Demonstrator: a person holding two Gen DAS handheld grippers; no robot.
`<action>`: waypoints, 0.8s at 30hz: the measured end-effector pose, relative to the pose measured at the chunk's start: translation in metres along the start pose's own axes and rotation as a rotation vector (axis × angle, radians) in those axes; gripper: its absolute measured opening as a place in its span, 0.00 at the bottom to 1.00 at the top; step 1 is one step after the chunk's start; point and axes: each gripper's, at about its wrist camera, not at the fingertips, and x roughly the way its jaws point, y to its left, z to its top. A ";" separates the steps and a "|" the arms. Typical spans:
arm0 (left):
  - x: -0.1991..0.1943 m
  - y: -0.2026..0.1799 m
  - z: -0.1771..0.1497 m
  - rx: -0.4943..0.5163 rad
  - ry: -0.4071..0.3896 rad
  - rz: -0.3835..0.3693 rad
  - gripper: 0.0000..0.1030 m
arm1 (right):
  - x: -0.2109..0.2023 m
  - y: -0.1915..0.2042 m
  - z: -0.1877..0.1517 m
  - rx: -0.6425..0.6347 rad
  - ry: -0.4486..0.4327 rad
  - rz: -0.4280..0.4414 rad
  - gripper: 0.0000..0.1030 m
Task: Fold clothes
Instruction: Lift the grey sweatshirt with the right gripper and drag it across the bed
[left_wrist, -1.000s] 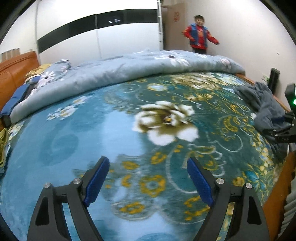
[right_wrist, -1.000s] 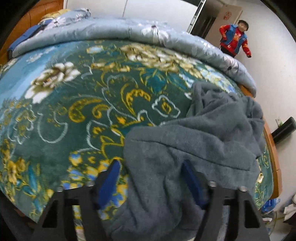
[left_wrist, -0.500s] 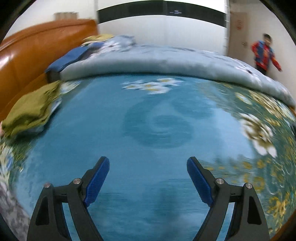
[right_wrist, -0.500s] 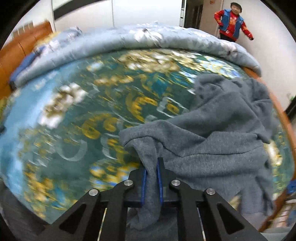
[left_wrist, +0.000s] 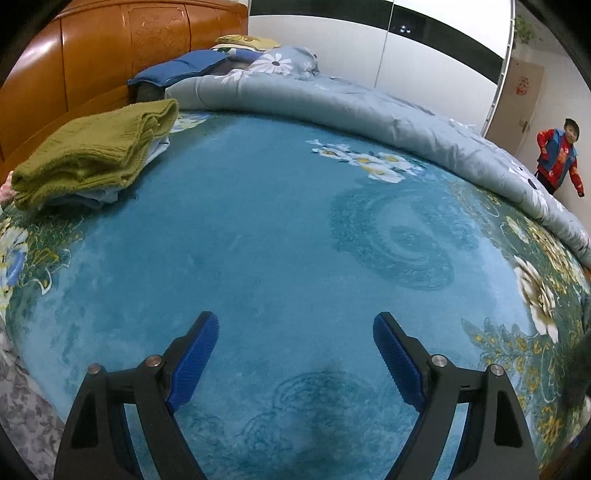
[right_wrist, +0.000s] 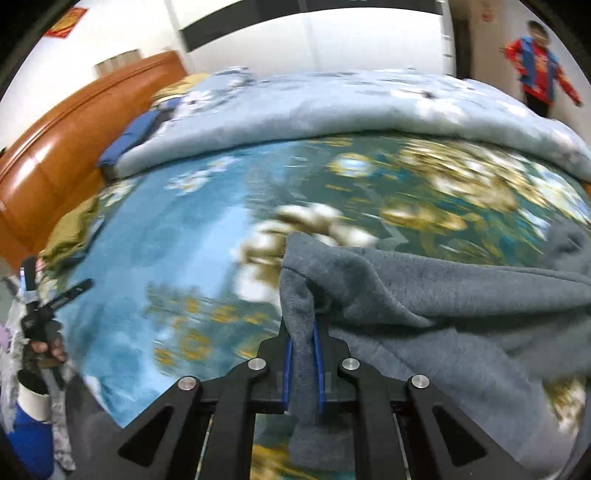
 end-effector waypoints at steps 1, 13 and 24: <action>-0.001 0.003 0.000 0.003 -0.005 0.001 0.84 | 0.005 0.012 0.005 -0.010 -0.003 0.013 0.10; -0.009 0.058 0.000 -0.074 -0.024 -0.006 0.84 | 0.078 0.155 0.063 -0.020 -0.021 0.287 0.10; -0.012 0.105 0.003 -0.126 -0.021 0.015 0.84 | 0.157 0.324 0.087 -0.125 0.076 0.454 0.10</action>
